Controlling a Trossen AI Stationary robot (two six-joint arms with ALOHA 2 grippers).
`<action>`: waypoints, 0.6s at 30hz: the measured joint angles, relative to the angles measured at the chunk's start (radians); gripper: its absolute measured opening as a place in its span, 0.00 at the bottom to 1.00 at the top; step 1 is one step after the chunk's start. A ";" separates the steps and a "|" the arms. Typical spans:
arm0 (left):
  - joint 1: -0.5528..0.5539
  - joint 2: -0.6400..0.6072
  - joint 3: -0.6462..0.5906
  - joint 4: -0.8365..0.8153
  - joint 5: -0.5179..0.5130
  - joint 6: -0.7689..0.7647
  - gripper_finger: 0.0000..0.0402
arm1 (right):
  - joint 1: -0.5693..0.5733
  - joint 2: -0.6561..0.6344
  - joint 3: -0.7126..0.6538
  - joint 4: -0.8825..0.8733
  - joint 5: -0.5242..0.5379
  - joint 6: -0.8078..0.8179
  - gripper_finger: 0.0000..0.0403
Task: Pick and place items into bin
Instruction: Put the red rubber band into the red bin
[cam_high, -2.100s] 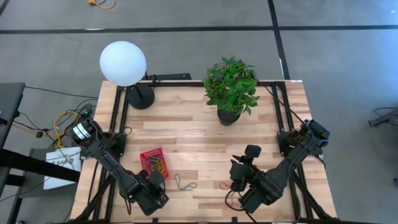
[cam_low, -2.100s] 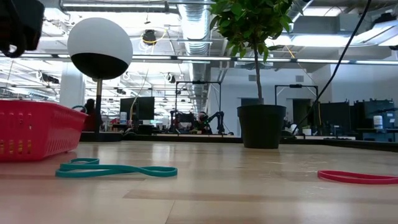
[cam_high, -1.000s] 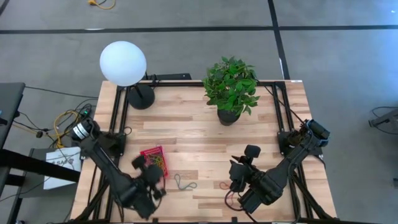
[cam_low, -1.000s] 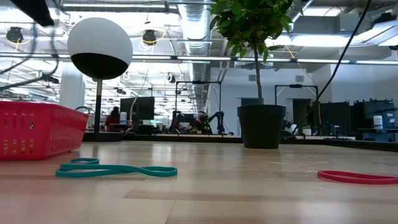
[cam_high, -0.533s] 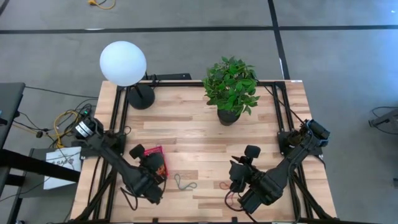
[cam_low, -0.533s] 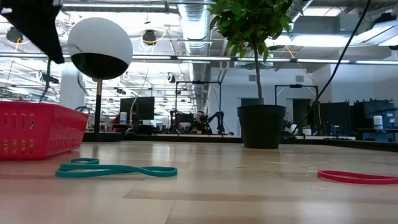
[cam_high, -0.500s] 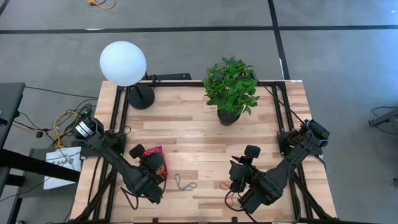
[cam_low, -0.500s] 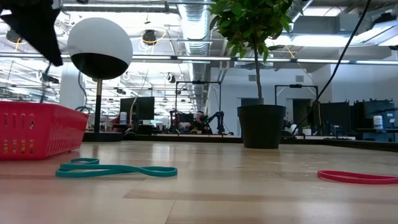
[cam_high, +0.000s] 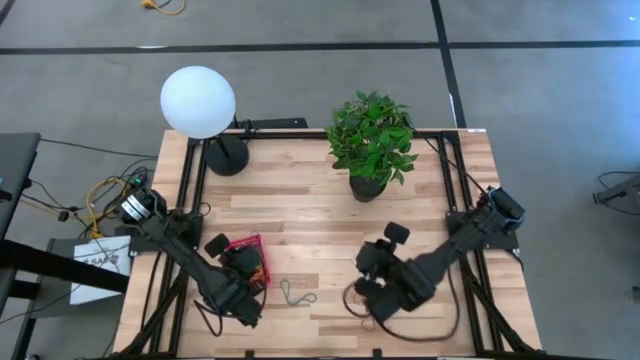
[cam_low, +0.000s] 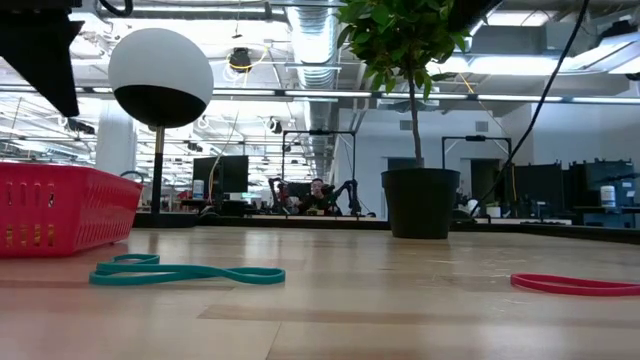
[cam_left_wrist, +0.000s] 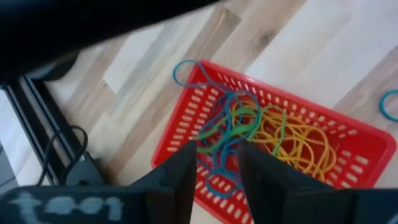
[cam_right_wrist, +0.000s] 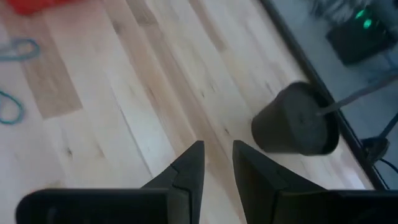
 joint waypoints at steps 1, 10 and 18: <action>0.000 0.000 0.000 -0.003 -0.016 0.000 0.27 | -0.016 0.000 0.000 -0.001 -0.021 -0.019 0.19; 0.038 0.000 0.000 0.090 -0.167 0.022 0.28 | -0.083 -0.001 -0.019 0.240 -0.264 -0.301 0.19; 0.038 0.000 0.000 0.241 -0.178 0.195 0.28 | -0.060 0.001 -0.189 0.728 -0.494 -0.667 0.20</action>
